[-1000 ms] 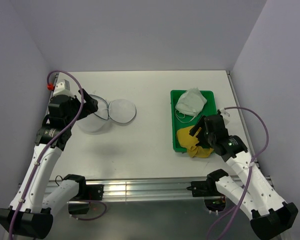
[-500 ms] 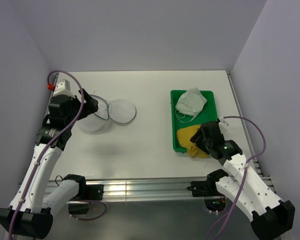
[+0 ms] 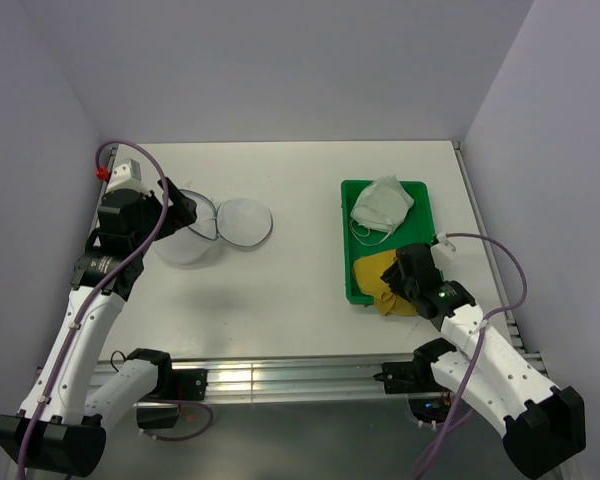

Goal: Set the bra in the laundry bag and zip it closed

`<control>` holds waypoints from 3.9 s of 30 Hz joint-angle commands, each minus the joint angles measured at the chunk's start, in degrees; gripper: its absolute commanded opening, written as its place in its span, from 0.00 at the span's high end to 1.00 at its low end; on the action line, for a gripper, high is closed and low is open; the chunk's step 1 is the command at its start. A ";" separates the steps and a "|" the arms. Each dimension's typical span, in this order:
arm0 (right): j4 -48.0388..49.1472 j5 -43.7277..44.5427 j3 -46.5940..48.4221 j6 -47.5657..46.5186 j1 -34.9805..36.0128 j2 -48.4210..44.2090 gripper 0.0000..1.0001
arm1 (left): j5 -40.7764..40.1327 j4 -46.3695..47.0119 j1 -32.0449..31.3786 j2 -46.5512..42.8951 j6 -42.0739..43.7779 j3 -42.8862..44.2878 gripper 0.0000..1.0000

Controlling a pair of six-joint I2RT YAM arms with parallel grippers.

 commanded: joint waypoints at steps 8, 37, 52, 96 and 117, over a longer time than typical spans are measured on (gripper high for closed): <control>6.48 5.18 -2.32 0.21 1.42 2.54 0.49 | 0.90 2.11 -0.22 0.26 -0.64 -0.13 0.01; -0.74 -7.61 44.24 -10.16 1.51 17.12 1.00 | -1.29 1.58 -0.22 0.17 -0.73 0.57 0.01; 1.64 -8.44 62.12 -9.37 19.52 33.83 1.00 | -4.81 0.79 -0.13 -0.09 -0.99 1.19 0.01; 9.38 -10.72 35.26 -12.25 14.00 38.66 0.12 | -2.70 2.81 -22.97 6.93 -12.76 -5.66 0.06; 18.86 -18.46 24.84 1.96 12.50 44.30 0.15 | -11.66 16.08 -43.81 27.32 -21.55 -9.97 0.16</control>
